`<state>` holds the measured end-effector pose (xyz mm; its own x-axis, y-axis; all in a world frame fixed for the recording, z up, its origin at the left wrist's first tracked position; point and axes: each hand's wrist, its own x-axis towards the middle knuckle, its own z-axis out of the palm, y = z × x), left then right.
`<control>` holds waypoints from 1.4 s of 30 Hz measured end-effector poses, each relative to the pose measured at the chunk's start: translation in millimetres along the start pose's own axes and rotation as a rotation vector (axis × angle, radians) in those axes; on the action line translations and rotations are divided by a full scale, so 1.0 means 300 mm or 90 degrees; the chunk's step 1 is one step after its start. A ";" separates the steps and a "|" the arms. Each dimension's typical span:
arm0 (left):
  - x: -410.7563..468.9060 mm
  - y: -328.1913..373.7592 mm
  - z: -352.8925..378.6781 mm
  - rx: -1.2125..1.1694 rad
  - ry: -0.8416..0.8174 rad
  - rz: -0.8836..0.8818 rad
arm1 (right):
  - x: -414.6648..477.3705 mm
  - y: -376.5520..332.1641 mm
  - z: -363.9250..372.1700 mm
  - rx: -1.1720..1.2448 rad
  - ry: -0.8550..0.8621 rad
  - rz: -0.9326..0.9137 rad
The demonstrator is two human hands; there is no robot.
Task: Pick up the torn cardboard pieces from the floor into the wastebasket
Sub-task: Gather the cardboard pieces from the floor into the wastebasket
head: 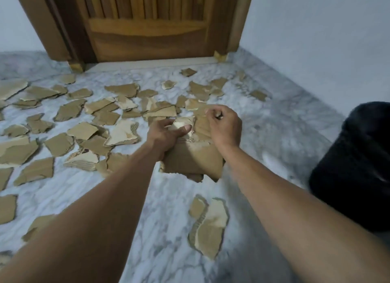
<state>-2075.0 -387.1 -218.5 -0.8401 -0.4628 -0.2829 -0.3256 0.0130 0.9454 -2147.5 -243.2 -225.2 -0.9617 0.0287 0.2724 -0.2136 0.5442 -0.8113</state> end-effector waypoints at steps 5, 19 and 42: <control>-0.082 0.335 0.360 0.014 -0.131 0.089 | 0.185 -0.010 -0.467 -0.074 0.160 0.036; -0.428 0.696 1.283 0.080 -0.324 0.330 | 0.233 0.280 -1.441 -0.120 0.443 0.085; -0.298 0.016 0.694 0.327 0.056 0.372 | 0.113 0.271 -1.037 -0.220 0.168 -0.139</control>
<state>-2091.8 -161.1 -222.3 -0.9065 -0.3233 0.2715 -0.0199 0.6751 0.7375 -2144.2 62.9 -121.0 -0.8150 0.0697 0.5752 -0.2931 0.8068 -0.5130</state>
